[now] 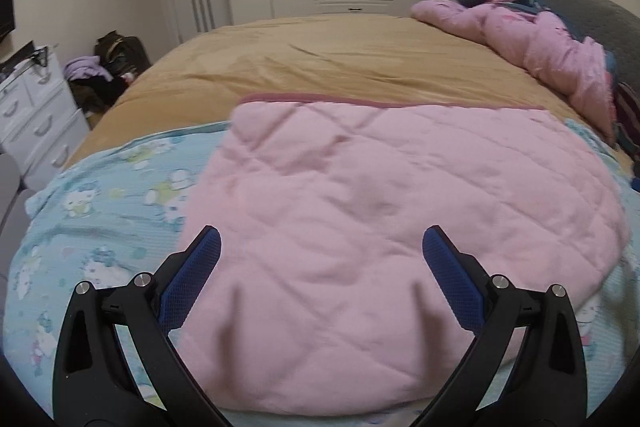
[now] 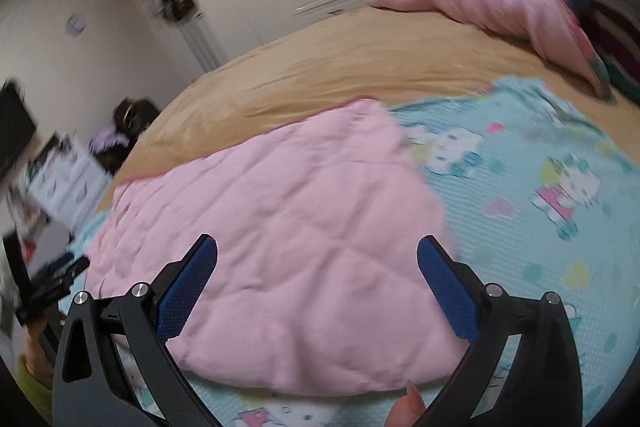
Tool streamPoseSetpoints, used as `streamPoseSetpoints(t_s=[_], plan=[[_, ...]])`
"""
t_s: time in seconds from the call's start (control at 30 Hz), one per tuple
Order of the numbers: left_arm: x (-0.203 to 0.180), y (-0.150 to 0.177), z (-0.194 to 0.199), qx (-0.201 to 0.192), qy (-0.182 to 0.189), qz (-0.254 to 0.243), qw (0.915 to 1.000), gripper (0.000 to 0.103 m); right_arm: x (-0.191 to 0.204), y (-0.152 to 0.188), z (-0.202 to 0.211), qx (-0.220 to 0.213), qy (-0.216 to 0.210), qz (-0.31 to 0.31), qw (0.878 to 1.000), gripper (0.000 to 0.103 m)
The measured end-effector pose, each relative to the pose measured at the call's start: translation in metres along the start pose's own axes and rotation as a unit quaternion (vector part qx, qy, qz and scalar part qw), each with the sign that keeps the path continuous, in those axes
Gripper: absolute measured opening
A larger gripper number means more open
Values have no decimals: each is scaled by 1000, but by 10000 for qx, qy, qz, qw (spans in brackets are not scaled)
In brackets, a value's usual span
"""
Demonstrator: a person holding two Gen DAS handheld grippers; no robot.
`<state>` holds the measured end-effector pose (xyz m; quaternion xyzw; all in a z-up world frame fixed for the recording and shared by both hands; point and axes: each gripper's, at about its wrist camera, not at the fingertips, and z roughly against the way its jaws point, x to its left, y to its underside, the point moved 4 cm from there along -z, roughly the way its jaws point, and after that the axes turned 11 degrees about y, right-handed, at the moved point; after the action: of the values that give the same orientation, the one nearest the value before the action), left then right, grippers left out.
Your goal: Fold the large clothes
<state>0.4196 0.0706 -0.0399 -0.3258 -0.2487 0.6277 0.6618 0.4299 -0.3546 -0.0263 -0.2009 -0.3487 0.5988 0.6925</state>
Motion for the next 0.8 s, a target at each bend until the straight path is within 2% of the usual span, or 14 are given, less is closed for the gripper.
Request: streamPoseSetpoints(t_s=[0.13, 0.27, 0.37, 0.5, 0.63, 0.73, 0.8], plan=[[36, 2, -2, 107, -196, 117, 9997, 95, -32, -2, -8, 167, -98, -388, 9991, 99], [80, 4, -4, 206, -262, 410, 9986, 95, -46, -1, -18, 441, 58, -277, 9986, 99], [107, 8, -15, 546, 104, 669, 9962, 95, -49, 0, -28, 654, 142, -8, 9978, 99], [125, 20, -40, 1056, 797, 889, 9872, 95, -56, 3, -47, 915, 94, 197, 9956, 99], [131, 30, -58, 1243, 1239, 1042, 9789, 95, -58, 3, -75, 1346, -397, 119, 9900, 99], [134, 37, -74, 1343, 1525, 1241, 9712, 95, -60, 2, -100, 1777, -866, -25, 9803, 99], [133, 39, -83, 1372, 1628, 1285, 9686, 95, -63, 4, -116, 2081, -1007, -127, 9728, 99]])
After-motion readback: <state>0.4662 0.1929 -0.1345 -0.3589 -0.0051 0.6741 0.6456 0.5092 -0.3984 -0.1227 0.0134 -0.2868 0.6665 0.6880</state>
